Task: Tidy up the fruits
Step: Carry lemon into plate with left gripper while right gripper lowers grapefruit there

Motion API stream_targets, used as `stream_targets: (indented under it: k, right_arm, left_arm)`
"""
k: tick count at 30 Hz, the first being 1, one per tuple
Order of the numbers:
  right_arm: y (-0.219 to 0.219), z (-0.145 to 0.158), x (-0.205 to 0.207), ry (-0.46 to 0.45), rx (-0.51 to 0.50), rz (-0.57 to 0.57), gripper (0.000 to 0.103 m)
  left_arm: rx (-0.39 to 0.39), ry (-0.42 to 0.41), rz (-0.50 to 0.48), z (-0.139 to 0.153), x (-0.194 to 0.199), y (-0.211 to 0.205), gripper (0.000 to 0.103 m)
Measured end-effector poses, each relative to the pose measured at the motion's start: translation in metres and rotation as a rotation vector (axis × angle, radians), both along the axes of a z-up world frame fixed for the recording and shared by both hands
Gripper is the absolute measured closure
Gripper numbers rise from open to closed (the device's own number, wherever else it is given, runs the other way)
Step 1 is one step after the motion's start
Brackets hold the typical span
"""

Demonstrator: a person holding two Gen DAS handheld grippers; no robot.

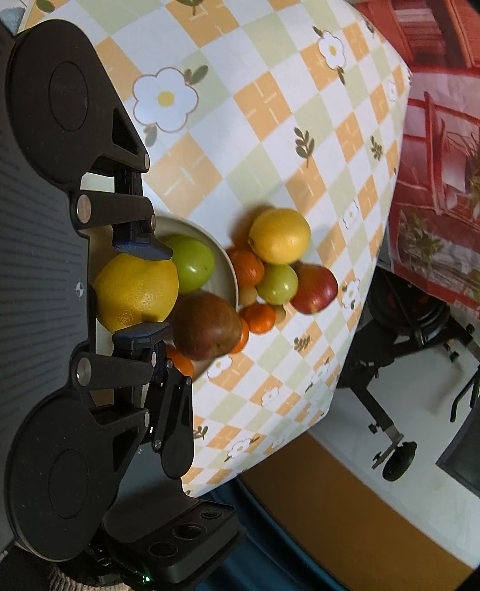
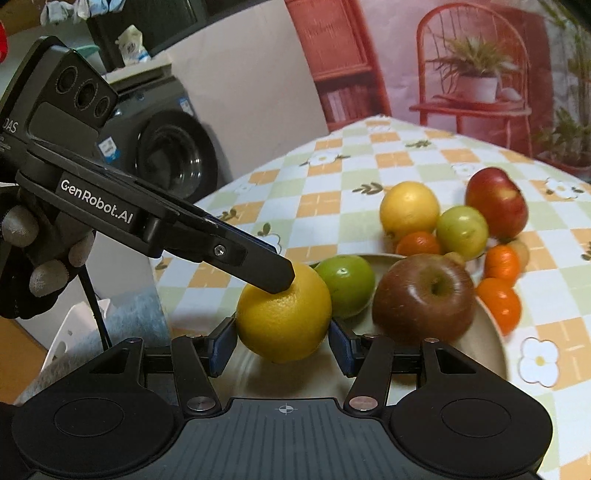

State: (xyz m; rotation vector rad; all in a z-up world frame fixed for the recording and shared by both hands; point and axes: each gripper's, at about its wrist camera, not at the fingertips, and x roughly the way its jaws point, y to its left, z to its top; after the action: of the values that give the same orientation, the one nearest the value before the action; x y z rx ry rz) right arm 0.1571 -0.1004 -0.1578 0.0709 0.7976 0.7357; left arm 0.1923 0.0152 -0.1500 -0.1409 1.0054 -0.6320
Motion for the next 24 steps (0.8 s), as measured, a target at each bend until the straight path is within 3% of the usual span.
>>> stream_targets:
  k: [8, 16, 24]
  right_arm:
    - [0.011, -0.007, 0.004, 0.006, -0.023, 0.002, 0.052]
    - [0.021, -0.01, -0.001, -0.044, -0.084, -0.015, 0.052]
    - [0.022, -0.012, -0.002, -0.072, -0.082, -0.026, 0.052]
  left_arm:
    - [-0.004, -0.003, 0.022, -0.011, 0.002, 0.012, 0.065]
    - [0.02, -0.023, 0.026, -0.015, 0.003, 0.008, 0.064]
    - [0.036, -0.051, 0.024, -0.013, 0.003, 0.008, 0.063]
